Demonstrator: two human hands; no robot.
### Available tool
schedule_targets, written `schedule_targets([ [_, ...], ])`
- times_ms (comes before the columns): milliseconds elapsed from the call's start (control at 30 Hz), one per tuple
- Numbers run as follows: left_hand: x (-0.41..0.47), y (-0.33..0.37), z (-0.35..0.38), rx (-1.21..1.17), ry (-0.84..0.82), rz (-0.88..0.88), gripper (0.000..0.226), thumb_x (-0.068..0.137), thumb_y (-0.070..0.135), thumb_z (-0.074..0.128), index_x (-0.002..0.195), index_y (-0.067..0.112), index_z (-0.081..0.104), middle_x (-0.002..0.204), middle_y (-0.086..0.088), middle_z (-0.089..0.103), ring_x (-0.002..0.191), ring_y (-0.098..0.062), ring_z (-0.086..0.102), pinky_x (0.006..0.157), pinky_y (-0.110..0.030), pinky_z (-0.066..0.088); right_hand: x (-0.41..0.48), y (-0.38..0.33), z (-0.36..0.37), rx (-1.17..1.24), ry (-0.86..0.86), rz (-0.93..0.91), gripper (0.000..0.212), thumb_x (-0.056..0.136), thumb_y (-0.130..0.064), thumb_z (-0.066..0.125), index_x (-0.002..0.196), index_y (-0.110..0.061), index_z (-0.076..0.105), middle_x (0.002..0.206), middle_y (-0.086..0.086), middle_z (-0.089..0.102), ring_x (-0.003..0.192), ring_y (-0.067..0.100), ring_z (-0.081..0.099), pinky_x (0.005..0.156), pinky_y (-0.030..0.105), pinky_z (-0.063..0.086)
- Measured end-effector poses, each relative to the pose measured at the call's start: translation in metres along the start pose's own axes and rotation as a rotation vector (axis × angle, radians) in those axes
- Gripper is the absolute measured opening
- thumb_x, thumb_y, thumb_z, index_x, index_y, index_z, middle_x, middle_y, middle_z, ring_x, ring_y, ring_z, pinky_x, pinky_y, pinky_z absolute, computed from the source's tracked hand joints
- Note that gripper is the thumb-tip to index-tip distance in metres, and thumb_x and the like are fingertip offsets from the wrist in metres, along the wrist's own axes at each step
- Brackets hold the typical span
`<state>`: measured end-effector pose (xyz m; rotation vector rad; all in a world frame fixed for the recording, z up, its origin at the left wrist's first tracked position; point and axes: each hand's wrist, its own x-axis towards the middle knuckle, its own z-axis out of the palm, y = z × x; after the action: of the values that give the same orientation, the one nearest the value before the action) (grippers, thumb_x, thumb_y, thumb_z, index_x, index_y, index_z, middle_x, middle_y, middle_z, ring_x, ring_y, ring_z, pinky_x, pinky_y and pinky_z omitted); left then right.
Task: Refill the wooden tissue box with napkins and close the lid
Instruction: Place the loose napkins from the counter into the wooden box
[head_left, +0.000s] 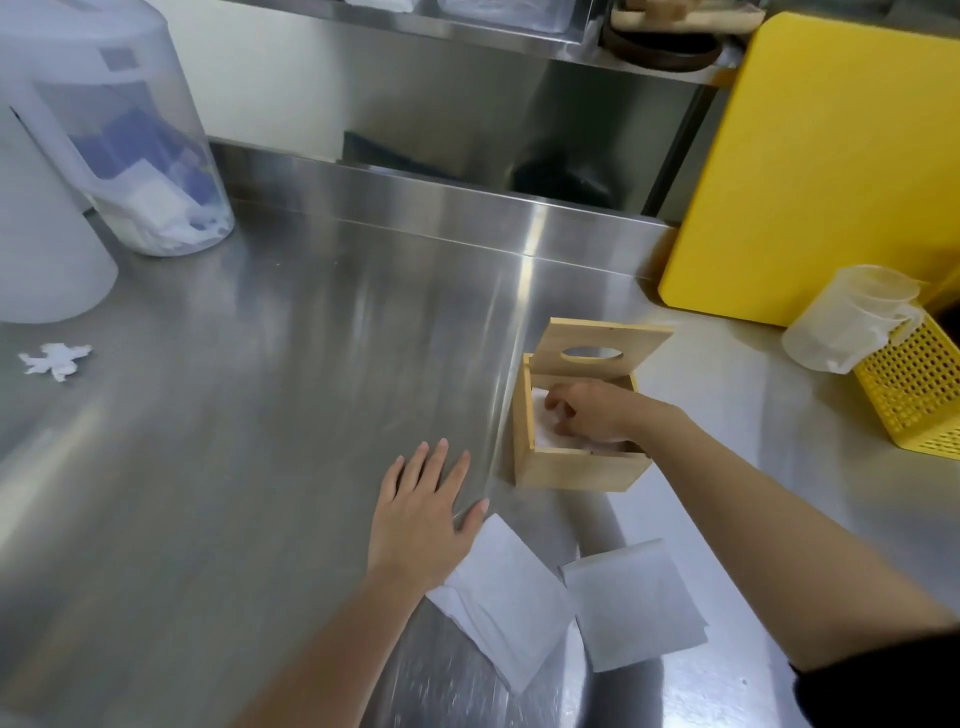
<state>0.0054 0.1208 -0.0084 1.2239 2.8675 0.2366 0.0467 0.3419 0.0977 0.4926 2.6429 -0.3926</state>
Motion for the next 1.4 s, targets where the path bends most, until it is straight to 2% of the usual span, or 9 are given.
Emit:
schedule_targets([
  [233, 0.0, 0.001, 0.0, -0.021, 0.021, 0.0, 0.063, 0.087, 0.058, 0.024, 0.136, 0.024, 0.045, 0.145, -0.005, 0.044, 0.136, -0.024, 0.036, 0.114, -0.04, 0.021, -0.009, -0.006, 0.001, 0.074, 0.113, 0.038, 0.031, 0.093, -0.024, 0.051, 0.122, -0.014, 0.054, 0.118, 0.009, 0.065, 0.102, 0.028, 0.061, 0.092, 0.042, 0.051],
  [400, 0.0, 0.0, -0.001, -0.016, 0.028, 0.022, 0.065, 0.086, 0.058, 0.021, 0.137, 0.024, 0.042, 0.147, -0.004, 0.041, 0.138, -0.024, 0.033, 0.114, -0.04, 0.018, -0.047, -0.018, 0.023, 0.2, 0.496, 0.006, 0.019, 0.092, -0.017, 0.053, 0.104, -0.007, 0.064, 0.096, 0.01, 0.07, 0.089, 0.029, 0.062, 0.071, 0.035, 0.05],
  [567, 0.0, -0.001, -0.002, -0.009, -0.006, 0.037, 0.074, 0.082, 0.062, 0.009, 0.142, 0.025, 0.032, 0.153, -0.003, 0.03, 0.142, -0.023, 0.022, 0.116, -0.04, 0.012, -0.072, -0.034, 0.068, -0.027, 0.924, -0.193, 0.016, 0.077, 0.0, 0.055, 0.064, -0.001, 0.065, 0.064, 0.013, 0.066, 0.055, 0.03, 0.057, 0.047, 0.035, 0.045],
  [767, -0.001, 0.0, -0.002, -0.025, -0.032, 0.035, 0.072, 0.085, 0.062, 0.007, 0.145, 0.026, 0.023, 0.156, -0.002, 0.02, 0.144, -0.021, 0.013, 0.117, -0.039, 0.006, -0.087, -0.05, 0.121, 0.196, 0.627, -0.043, 0.008, 0.075, -0.004, 0.068, 0.068, 0.0, 0.066, 0.065, 0.011, 0.059, 0.062, 0.028, 0.056, 0.052, 0.02, 0.032],
  [867, -0.003, 0.0, -0.005, -0.046, -0.043, 0.048, 0.063, 0.092, 0.057, 0.022, 0.146, 0.024, 0.022, 0.157, -0.003, 0.018, 0.144, -0.021, 0.01, 0.117, -0.039, 0.004, -0.086, -0.052, 0.132, 0.312, 0.484, 0.175, 0.015, 0.083, -0.02, 0.064, 0.081, -0.005, 0.063, 0.084, 0.009, 0.055, 0.079, 0.021, 0.047, 0.064, 0.024, 0.033],
  [1033, -0.004, -0.001, -0.004, -0.041, -0.045, 0.059, 0.061, 0.093, 0.053, 0.024, 0.146, 0.023, 0.022, 0.157, -0.004, 0.019, 0.144, -0.022, 0.01, 0.117, -0.039, 0.005, -0.088, -0.057, 0.13, 0.3, 0.37, 0.233, 0.014, 0.088, -0.024, 0.06, 0.084, -0.011, 0.063, 0.09, 0.0, 0.043, 0.1, 0.025, 0.047, 0.078, 0.028, 0.022],
  [1133, -0.004, -0.001, -0.004, -0.055, -0.046, 0.057, 0.06, 0.094, 0.053, 0.025, 0.146, 0.022, 0.023, 0.157, -0.005, 0.019, 0.144, -0.022, 0.011, 0.118, -0.04, 0.005, -0.095, -0.057, 0.128, 0.255, 0.406, 0.181, 0.012, 0.091, -0.02, 0.056, 0.08, -0.018, 0.053, 0.091, 0.001, 0.045, 0.105, 0.027, 0.047, 0.077, 0.027, 0.017],
  [1267, -0.004, 0.0, -0.004, -0.042, -0.053, 0.071, 0.063, 0.093, 0.055, 0.02, 0.146, 0.021, 0.023, 0.156, -0.007, 0.02, 0.144, -0.024, 0.012, 0.117, -0.041, 0.007, -0.106, -0.045, 0.105, 0.203, 0.528, 0.062, 0.014, 0.088, -0.017, 0.062, 0.089, -0.004, 0.067, 0.097, 0.011, 0.066, 0.098, 0.029, 0.052, 0.075, 0.025, 0.019],
  [1400, -0.001, 0.0, -0.004, -0.028, -0.07, 0.09, 0.061, 0.093, 0.05, 0.024, 0.146, 0.021, 0.021, 0.157, -0.007, 0.018, 0.144, -0.025, 0.012, 0.117, -0.041, 0.007, -0.105, -0.027, 0.069, 0.148, 0.6, -0.06, 0.011, 0.076, -0.006, 0.072, 0.07, 0.001, 0.068, 0.073, 0.018, 0.068, 0.074, 0.035, 0.058, 0.07, 0.032, 0.035],
])
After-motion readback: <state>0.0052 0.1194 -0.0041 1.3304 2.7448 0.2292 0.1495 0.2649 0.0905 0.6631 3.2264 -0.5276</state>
